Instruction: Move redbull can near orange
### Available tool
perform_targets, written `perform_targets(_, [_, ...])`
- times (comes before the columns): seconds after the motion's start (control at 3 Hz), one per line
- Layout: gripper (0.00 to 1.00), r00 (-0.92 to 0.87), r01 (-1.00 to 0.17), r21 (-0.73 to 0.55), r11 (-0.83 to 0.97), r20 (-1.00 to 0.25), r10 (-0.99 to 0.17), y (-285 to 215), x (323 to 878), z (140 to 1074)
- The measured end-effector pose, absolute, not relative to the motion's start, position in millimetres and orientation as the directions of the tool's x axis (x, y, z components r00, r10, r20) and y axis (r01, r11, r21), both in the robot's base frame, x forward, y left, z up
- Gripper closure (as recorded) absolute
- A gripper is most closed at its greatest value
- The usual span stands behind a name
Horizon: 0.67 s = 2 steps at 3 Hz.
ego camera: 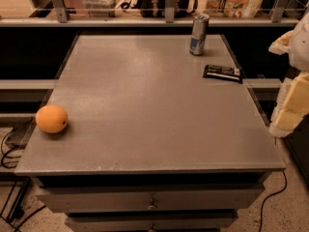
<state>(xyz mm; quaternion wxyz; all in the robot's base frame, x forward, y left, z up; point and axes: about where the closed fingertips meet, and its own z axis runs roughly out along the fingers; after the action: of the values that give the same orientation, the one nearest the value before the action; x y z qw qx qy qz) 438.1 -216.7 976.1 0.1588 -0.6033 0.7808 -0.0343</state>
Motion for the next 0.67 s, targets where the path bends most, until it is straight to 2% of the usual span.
perform_targets(0.67, [0.0,-0.233,-0.921,-0.255,0.295,-0.245,-0.941,-216.6,442.5,978.0])
